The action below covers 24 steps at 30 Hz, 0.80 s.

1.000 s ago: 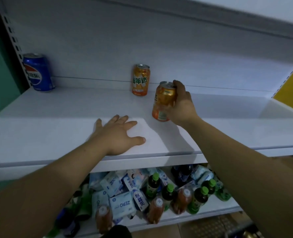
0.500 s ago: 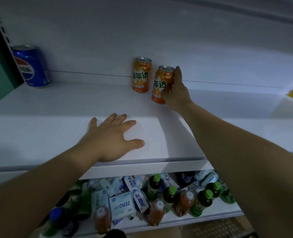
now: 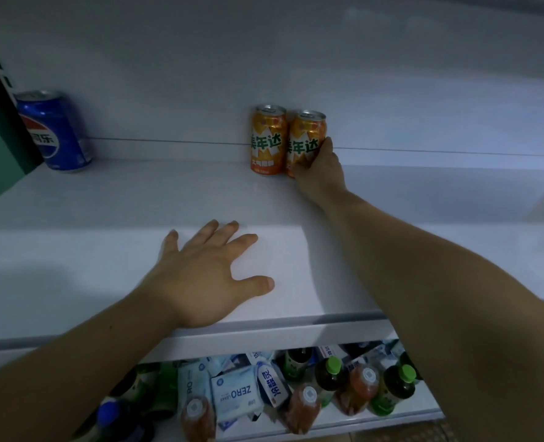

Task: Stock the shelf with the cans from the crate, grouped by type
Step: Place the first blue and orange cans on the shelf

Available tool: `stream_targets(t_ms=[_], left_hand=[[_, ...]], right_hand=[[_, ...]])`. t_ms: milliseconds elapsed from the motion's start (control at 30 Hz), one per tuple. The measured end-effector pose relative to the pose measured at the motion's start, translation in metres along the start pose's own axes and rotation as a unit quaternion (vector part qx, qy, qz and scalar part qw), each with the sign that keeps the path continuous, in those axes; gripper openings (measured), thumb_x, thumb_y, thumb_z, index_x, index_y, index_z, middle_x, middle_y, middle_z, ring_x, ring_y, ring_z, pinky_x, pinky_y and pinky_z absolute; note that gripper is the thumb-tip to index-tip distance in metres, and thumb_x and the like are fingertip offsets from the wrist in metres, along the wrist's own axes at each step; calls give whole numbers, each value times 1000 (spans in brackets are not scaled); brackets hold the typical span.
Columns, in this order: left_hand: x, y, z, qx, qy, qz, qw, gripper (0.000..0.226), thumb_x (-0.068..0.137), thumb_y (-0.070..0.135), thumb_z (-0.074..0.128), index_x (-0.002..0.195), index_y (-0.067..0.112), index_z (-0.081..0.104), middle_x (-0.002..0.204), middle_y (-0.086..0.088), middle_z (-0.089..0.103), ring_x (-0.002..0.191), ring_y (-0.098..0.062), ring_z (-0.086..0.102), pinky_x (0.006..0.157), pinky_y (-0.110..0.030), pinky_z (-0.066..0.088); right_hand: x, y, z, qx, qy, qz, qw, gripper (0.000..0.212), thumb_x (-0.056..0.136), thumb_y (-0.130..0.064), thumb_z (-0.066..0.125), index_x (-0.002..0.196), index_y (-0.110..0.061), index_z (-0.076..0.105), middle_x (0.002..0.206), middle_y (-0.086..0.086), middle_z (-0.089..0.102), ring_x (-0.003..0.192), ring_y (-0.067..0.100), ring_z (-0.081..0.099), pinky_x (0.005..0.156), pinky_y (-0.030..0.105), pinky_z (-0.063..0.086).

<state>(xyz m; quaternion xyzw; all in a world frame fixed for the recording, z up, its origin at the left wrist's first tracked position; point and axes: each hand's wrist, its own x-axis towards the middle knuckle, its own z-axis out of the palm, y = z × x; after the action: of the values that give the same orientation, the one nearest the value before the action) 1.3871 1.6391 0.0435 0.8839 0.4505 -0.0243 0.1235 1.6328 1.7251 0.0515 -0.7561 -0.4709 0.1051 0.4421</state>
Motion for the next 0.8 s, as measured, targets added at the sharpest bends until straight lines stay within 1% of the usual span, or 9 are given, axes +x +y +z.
stream_targets(t_ms=[67, 133, 267, 367, 433, 533, 633, 733, 800], left_hand=[[0, 1, 0, 8, -2, -1, 1000, 99, 59, 90, 10, 147, 47, -2, 157, 21, -13, 144, -4, -16, 117, -52, -8], [-1, 1, 0, 12, -3, -4, 1000, 97, 60, 89, 10, 147, 48, -3, 156, 22, -14, 144, -3, -17, 117, -51, -9], [0, 2, -1, 3, -4, -2, 1000, 103, 51, 89, 2, 146, 49, -3, 156, 23, -14, 144, -3, -17, 117, -50, -10], [-2, 1, -1, -2, -5, 3, 1000, 105, 50, 89, 2, 147, 48, -1, 157, 22, -12, 144, -3, -15, 116, -51, -9], [-2, 1, -2, -8, -5, 4, 1000, 100, 59, 91, 10, 147, 47, 1, 157, 21, -10, 145, -4, -12, 116, -52, -8], [-1, 1, -4, -8, -8, 5, 1000, 85, 76, 85, 25, 149, 44, 5, 159, 18, -6, 146, -7, -8, 116, -55, -6], [-1, 2, -7, 3, -14, 6, 1000, 82, 80, 81, 27, 149, 42, 7, 160, 14, -3, 147, -12, -5, 115, -57, -4], [-6, 8, -14, 4, -28, 3, 1000, 81, 83, 76, 33, 150, 38, 11, 161, 8, 0, 148, -17, -1, 115, -57, 0], [-13, 32, -19, -5, -35, 30, 999, 81, 83, 72, 41, 151, 34, 15, 161, 5, 6, 147, -19, 6, 116, -56, 6]], right_hand=[[4, 2, 2, -9, -2, 6, 1000, 58, 87, -33, 65, 133, -14, 35, 126, 9, 57, 113, 29, 56, 87, 37, 45], [9, 3, 4, -18, -3, 20, 1000, 53, 90, -31, 62, 132, -13, 35, 126, 9, 57, 114, 29, 56, 84, 35, 43], [13, -2, 5, -23, -11, 42, 999, 51, 94, -29, 56, 134, -13, 31, 127, 10, 57, 115, 31, 56, 86, 37, 44], [9, -9, -1, -36, -38, 63, 997, 64, 94, -34, 56, 143, -12, 22, 135, 10, 52, 122, 32, 52, 92, 39, 43], [-1, -12, -11, -45, -53, 78, 994, 76, 89, -42, 61, 146, -12, 21, 139, 11, 48, 126, 33, 49, 96, 40, 42], [-30, -13, -39, -131, -79, 62, 986, 79, 88, -50, 60, 147, -12, 26, 144, 13, 43, 130, 32, 44, 97, 37, 40], [-75, -13, -86, -236, -113, 49, 964, 77, 91, -50, 56, 151, -15, 24, 153, 11, 35, 136, 31, 38, 106, 36, 35], [-128, -11, -141, -274, -126, 59, 952, 73, 92, -50, 56, 151, -15, 29, 147, 11, 44, 130, 31, 45, 103, 35, 37], [-164, -8, -179, -290, -126, 81, 945, 72, 93, -51, 53, 151, -17, 27, 149, 9, 41, 131, 30, 44, 102, 36, 37]])
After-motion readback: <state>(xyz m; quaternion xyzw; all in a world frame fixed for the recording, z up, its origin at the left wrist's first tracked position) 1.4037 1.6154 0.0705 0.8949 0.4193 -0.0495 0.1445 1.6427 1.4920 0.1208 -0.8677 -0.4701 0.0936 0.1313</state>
